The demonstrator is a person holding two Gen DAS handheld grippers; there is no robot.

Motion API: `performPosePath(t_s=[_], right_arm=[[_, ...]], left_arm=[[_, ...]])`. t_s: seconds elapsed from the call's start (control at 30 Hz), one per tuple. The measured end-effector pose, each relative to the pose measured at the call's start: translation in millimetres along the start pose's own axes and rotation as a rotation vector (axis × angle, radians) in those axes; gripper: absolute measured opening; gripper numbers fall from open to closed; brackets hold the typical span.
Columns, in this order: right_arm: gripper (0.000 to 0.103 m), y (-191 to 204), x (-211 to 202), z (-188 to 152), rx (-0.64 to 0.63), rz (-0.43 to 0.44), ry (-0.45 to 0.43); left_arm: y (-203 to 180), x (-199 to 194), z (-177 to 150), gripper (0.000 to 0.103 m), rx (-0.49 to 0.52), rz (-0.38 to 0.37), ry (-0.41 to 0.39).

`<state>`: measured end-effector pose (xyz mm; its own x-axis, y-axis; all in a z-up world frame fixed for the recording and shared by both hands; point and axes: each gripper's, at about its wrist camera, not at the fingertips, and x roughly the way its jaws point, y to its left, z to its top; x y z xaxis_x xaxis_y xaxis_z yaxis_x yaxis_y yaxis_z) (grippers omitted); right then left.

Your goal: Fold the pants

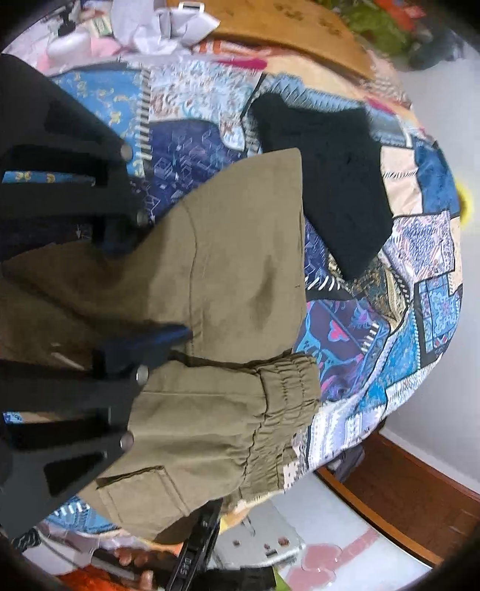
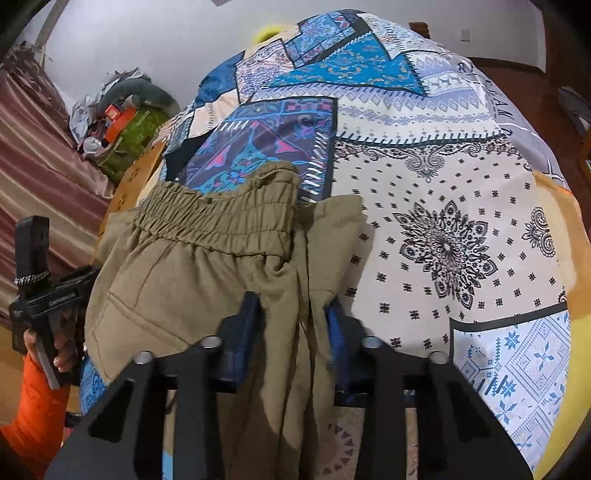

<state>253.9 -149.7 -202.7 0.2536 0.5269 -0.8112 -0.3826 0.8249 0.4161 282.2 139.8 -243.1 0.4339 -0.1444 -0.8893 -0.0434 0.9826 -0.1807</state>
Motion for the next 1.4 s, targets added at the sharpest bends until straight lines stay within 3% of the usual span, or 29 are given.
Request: performPosePath(t_s=[0.1, 0.2, 0.37, 0.43, 0.87, 1.07, 1.4], right_arm=[[0.013, 10.1, -3.7, 4.7, -0.037, -0.019, -0.021], [0.011, 23.0, -8.2, 8.9, -0.091, -0.065, -0.058], [0.010, 37.2, -22.6, 24.7, -0.110, -0.053, -0.112], [0.010, 43.8, -26.9, 32.0, -0.121, -0.052, -0.130], [0.010, 104.5, -34.1, 90.1, -0.260, -0.056, -0.235], [0.010, 128.1, -7.8, 129.1, -0.299, -0.048, -0.251], [0.010, 155.5, 59.9, 183.6, -0.326, -0.015, -0.228]], left_arm=[[-2.8, -1.8, 3.6, 0.016, 0.005, 0.055, -0.005], [-1.6, -6.2, 6.0, 0.013, -0.002, 0.070, -0.019], [2.5, -36.2, 14.2, 0.005, 0.003, 0.055, -0.097], [5.0, -46.1, 18.4, 0.004, 0.002, 0.039, -0.121], [41.3, -92.1, 60.0, 0.003, -0.007, 0.122, -0.262], [78.5, -97.9, 86.1, 0.003, -0.047, 0.147, -0.285], [148.6, -74.5, 138.1, 0.003, -0.112, 0.219, -0.295]])
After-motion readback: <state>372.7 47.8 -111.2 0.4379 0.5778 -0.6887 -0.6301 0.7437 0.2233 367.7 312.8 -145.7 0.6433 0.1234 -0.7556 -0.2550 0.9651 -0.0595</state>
